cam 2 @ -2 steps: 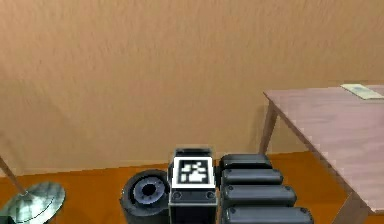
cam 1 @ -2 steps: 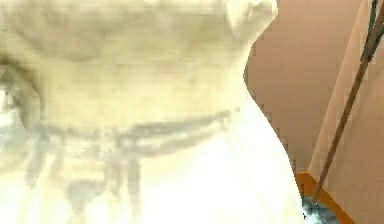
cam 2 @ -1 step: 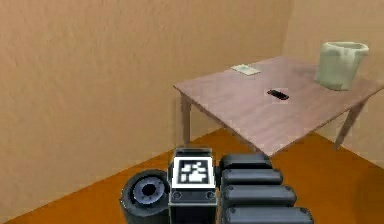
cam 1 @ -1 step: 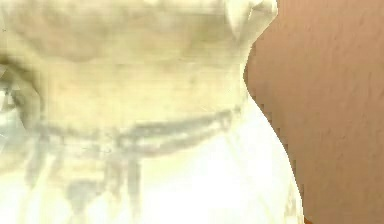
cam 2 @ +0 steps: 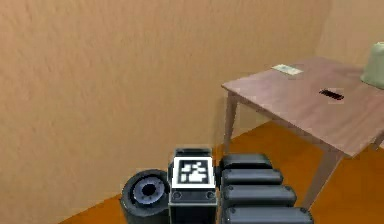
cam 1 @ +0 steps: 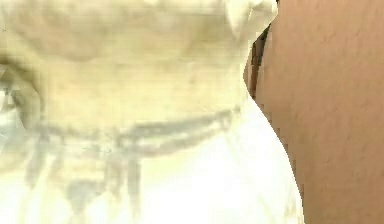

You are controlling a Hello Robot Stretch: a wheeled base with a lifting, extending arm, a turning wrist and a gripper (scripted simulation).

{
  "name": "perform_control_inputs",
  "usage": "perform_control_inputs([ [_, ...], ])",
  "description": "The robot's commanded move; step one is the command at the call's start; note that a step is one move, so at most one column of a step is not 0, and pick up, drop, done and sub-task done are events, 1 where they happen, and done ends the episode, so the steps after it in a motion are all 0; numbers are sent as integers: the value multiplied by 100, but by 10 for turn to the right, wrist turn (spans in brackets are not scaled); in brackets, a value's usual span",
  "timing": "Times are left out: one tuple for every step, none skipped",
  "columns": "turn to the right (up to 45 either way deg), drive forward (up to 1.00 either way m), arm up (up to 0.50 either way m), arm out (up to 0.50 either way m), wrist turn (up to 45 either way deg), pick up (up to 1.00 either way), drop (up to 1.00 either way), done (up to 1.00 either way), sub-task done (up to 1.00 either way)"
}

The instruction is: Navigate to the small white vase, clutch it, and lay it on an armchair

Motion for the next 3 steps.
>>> perform_control_inputs([
  [-450, 0, 0, 0, 0, 0, 0, 0, 0],
  [-240, 0, 0, 0, 0, 0, 0, 0, 0],
  [450, 0, 0, 0, 0, 0, 0, 0, 0],
])
